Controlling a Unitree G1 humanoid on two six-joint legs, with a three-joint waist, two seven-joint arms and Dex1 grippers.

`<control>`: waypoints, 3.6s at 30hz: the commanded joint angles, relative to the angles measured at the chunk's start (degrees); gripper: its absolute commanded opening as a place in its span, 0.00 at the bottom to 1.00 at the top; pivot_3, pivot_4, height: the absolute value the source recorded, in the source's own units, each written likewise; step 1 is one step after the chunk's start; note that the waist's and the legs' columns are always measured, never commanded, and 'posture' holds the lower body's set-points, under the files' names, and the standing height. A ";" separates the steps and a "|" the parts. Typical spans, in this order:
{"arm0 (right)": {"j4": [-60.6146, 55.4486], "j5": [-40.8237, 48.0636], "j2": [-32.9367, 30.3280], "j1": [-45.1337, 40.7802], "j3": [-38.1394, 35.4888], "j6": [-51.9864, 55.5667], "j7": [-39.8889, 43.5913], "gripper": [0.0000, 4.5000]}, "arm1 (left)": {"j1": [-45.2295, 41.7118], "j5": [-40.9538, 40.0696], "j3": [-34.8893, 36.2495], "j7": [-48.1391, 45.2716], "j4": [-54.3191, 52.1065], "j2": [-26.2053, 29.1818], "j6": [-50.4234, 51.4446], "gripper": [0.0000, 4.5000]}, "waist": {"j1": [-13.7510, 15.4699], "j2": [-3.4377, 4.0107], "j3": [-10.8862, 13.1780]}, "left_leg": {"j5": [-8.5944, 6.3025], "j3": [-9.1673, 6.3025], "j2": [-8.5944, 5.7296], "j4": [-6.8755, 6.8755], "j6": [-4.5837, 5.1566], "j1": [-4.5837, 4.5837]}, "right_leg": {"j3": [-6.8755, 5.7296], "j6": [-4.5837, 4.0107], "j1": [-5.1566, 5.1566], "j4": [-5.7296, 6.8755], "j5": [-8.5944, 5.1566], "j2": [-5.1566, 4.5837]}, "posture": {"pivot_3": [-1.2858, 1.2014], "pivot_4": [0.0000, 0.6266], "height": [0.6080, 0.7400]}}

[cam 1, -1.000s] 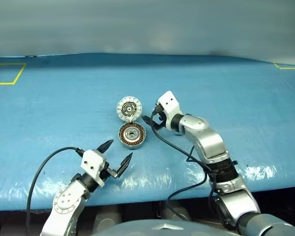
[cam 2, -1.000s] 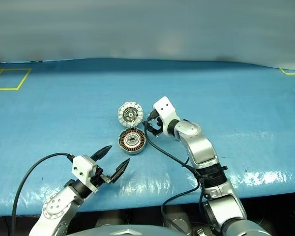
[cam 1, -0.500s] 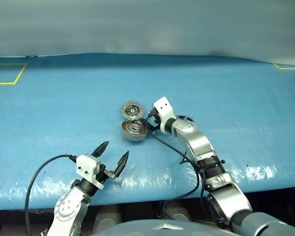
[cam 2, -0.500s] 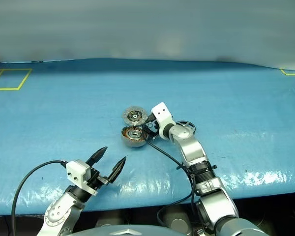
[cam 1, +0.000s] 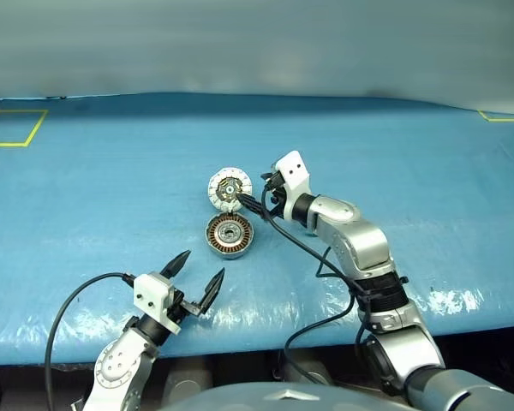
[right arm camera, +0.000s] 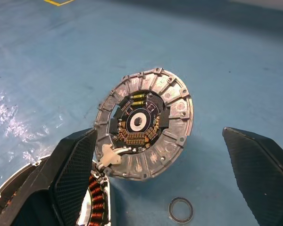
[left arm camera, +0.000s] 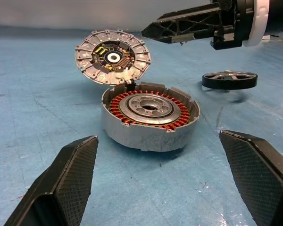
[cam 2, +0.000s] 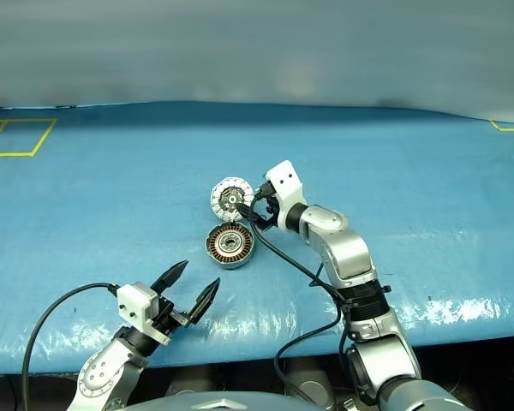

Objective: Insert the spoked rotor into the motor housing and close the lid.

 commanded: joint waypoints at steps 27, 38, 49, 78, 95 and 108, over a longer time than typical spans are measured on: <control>3.58 -2.12 -2.57 3.86 -0.51 -6.71 -1.97 1.00 | -1.24 -0.46 -0.89 -0.55 -1.67 1.52 0.64 1.00 | 0.04 0.00 0.00 | 0.00 0.01 0.00 0.00 0.00 0.01 | 0.02 0.01 0.01 0.01 0.01 0.03 | 0.52 0.24 1.00; 1.95 -4.16 -2.94 5.41 1.08 -7.58 -1.76 1.00 | -1.59 -0.37 -1.38 -0.17 -2.78 2.22 1.96 1.00 | 0.05 0.00 0.00 | 0.00 0.01 0.00 0.02 0.00 0.01 | 0.03 0.02 0.01 0.01 0.01 0.03 | 0.52 0.24 1.00; 7.76 -7.75 -3.09 4.28 2.42 -11.29 -2.52 1.00 | -2.56 -0.48 -1.49 -0.04 -3.16 2.48 3.09 1.00 | 0.06 0.00 0.00 | 0.00 0.01 0.00 0.02 0.00 0.02 | 0.02 0.02 0.03 0.00 0.01 0.03 | 0.52 0.24 1.00; 21.85 -12.49 2.48 1.46 3.93 -15.36 -4.22 0.59 | -1.86 0.07 -2.11 0.26 -2.73 2.13 2.86 1.00 | -0.04 0.01 -0.04 | 0.00 0.04 0.01 0.05 0.00 0.19 | 0.06 0.03 0.17 0.07 0.03 0.03 | 0.52 0.24 1.00; -2.66 -12.56 -3.68 7.48 2.68 0.65 -5.01 0.15 | -1.99 0.15 -2.65 0.80 -2.03 1.55 2.49 1.00 | 1.28 0.09 -0.08 | 0.01 0.05 -0.01 0.10 0.00 0.11 | 0.10 0.07 0.12 0.04 0.04 -0.01 | 0.52 0.24 1.00; -25.89 -5.11 -4.30 12.30 7.20 12.24 -1.86 0.15 | -2.78 1.76 -2.44 1.49 -0.81 1.57 1.68 1.00 | 1.19 0.09 -0.07 | 0.01 0.01 0.01 0.06 0.00 0.04 | 0.05 0.06 0.02 0.04 -0.03 0.06 | 0.52 0.24 1.00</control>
